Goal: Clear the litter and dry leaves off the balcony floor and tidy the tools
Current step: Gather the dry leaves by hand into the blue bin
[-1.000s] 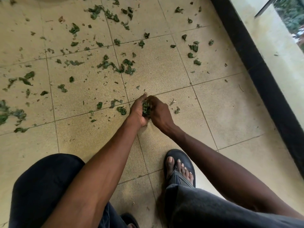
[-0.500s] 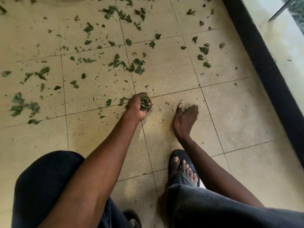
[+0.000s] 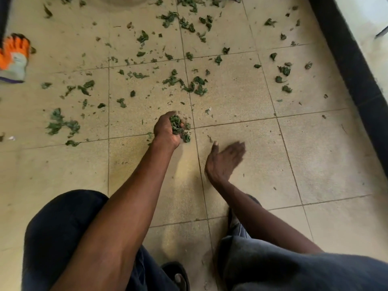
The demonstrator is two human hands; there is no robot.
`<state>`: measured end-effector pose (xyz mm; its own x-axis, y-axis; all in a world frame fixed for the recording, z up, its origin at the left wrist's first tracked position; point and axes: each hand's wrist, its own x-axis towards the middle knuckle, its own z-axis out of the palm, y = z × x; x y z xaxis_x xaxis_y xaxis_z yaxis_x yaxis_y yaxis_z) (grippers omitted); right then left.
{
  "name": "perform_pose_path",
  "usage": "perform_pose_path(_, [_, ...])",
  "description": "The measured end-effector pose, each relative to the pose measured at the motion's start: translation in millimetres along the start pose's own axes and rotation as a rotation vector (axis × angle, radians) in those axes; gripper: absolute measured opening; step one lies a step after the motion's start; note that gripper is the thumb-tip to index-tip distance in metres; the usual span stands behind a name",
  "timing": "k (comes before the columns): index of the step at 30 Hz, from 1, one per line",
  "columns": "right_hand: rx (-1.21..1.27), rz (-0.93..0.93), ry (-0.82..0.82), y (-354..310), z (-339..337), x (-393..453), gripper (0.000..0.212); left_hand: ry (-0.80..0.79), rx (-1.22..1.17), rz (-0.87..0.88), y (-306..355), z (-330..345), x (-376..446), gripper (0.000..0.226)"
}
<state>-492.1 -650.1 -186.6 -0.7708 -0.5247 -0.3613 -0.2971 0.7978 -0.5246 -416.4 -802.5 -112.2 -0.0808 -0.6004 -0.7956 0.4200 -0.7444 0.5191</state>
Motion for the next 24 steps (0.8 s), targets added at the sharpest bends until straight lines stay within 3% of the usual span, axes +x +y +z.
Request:
perform_pose_path(3, [-0.067, 0.041, -0.039, -2, 19, -11, 0.082, 0.053, -0.055, 0.028, 14, -12, 1, 0.017])
perform_pose_path(9, [-0.165, -0.227, -0.192, -76, 52, 14, 0.086, 0.057, -0.104, 0.090, 45, -33, -7, 0.019])
perform_pose_path(11, [-0.097, -0.430, -0.286, -103, 54, 29, 0.081, 0.065, -0.120, 0.107, 55, -45, -9, 0.019])
perform_pose_path(14, [-0.045, -0.718, -0.270, -114, 45, 36, 0.073, 0.083, -0.174, 0.123, 72, -65, -10, 0.018])
perform_pose_path(20, [-0.798, -1.683, -0.679, -55, 46, 1, 0.076, 0.117, -0.244, 0.144, 89, -87, -12, 0.017])
perform_pose_path(22, [-0.861, -1.715, -0.626, -60, 52, 15, 0.077, 0.110, -0.244, 0.140, 89, -88, -14, 0.016])
perform_pose_path(24, [-0.825, -1.547, -0.480, -79, 51, 38, 0.077, 0.100, -0.253, 0.141, 89, -89, -16, 0.015])
